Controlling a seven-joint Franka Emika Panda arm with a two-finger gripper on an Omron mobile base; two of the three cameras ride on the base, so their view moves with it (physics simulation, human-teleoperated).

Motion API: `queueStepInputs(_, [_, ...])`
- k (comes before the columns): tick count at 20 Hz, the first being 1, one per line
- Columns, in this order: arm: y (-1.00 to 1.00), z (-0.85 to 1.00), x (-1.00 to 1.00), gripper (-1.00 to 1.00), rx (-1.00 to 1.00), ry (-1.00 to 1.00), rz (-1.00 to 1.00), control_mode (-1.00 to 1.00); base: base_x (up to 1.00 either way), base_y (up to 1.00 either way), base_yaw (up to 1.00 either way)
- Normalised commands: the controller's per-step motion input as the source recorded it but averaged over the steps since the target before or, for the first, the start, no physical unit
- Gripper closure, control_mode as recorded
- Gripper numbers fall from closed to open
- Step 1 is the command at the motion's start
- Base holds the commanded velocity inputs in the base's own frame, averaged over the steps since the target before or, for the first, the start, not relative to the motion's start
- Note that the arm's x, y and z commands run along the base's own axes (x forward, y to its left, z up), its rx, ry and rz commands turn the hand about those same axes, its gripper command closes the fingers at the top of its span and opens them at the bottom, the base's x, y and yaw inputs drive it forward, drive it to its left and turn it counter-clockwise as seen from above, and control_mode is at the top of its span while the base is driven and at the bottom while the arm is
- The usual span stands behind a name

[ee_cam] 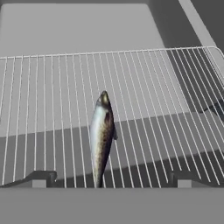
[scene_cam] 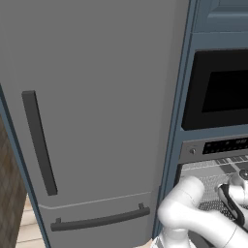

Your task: Take the fish from the oven and place it on the plate on the counter.

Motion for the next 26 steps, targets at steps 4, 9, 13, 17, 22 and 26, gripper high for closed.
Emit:
queueStepInputs(4, [0.00,-0.09,0.23,-1.00,0.00,0.02,0.00,-1.00,0.00,0.00,0.00])
queueStepInputs(9, [0.00,-0.04,0.06,-1.00,0.00,0.00,0.00,-1.00,0.00,0.00,0.00])
queueStepInputs(13, [0.00,-0.07,0.00,-1.00,0.00,0.03,0.00,-1.00,0.00,0.00,0.00])
queueStepInputs(17, [0.00,-0.12,0.00,-1.00,0.00,0.03,0.00,-1.00,0.00,0.00,0.00])
queueStepInputs(22, [0.00,-0.10,0.00,-1.00,0.00,0.00,0.00,-1.00,0.00,0.00,0.00])
queueStepInputs(26, [0.12,0.00,0.03,-1.00,-0.01,0.00,0.01,-1.00,0.00,0.00,0.00])
